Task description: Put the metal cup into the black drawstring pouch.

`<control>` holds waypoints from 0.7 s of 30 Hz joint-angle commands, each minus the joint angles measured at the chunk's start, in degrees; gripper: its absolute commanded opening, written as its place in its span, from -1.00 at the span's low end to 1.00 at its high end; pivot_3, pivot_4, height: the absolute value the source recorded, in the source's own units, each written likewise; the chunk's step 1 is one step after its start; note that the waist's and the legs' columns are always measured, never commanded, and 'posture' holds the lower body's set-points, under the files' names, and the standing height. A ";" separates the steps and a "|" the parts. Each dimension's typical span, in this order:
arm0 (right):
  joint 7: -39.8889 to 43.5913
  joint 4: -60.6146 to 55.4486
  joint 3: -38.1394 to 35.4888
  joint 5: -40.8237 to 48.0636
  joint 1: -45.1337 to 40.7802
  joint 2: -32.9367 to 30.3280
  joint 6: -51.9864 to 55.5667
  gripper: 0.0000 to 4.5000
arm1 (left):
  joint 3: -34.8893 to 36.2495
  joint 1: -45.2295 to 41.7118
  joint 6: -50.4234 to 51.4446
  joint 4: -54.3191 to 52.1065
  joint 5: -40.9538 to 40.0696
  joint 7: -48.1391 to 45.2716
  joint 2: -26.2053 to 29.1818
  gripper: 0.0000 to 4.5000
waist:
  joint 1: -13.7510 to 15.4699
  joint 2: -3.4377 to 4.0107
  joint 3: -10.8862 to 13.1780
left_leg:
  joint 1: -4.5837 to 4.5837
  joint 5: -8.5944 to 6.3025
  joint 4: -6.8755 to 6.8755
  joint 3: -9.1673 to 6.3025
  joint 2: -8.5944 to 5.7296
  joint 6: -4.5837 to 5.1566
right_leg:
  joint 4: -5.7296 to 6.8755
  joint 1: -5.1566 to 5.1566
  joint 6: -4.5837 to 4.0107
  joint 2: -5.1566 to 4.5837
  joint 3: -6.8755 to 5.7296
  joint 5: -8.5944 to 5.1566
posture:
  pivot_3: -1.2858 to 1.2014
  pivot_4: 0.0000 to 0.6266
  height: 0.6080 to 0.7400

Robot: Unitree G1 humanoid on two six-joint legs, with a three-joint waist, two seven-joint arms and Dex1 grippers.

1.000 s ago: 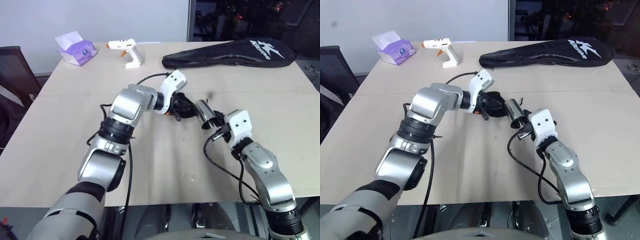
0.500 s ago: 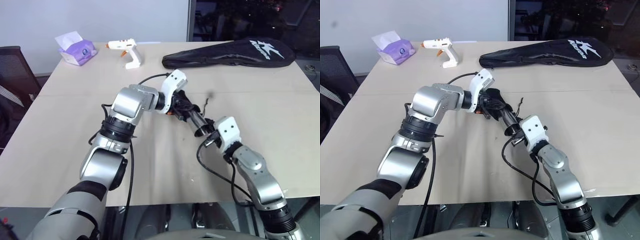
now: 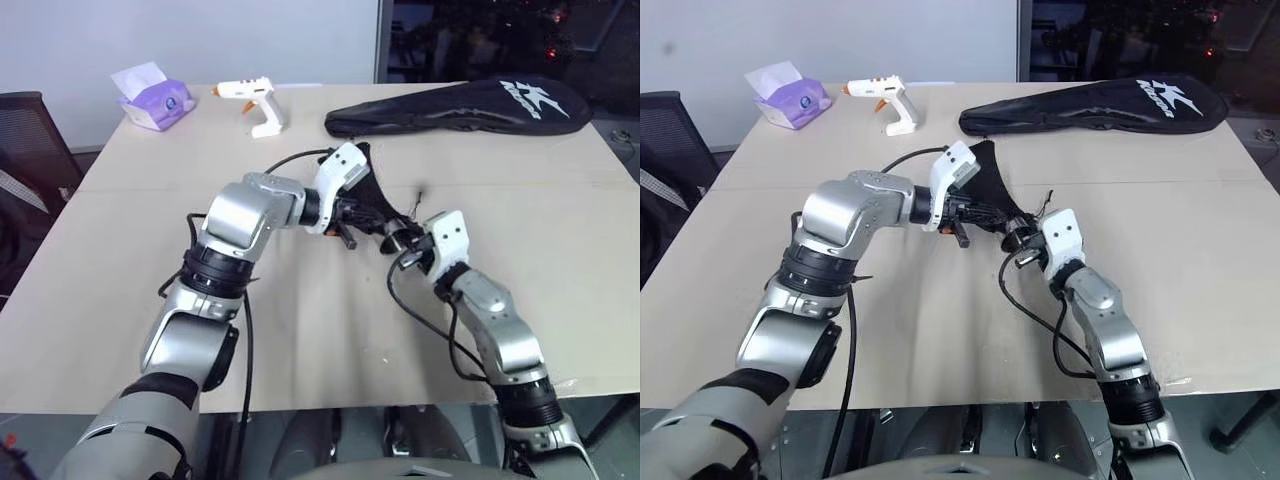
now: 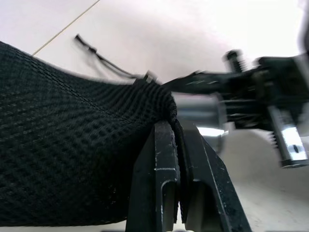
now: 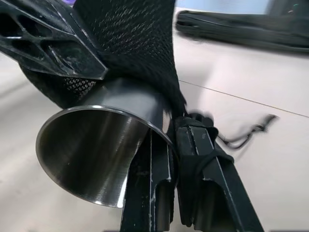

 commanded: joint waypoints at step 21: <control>-5.48 -0.57 -7.50 18.06 -6.76 8.92 6.99 -0.98 | 7.50 -4.31 4.66 1.20 -8.68 1.41 -1.98 -1.00 | -0.30 0.05 0.03 | -0.01 0.01 -0.12 0.01 -0.04 -0.01 | 0.03 -0.10 -0.01 -0.01 0.01 0.01 | 0.03 -0.52 1.00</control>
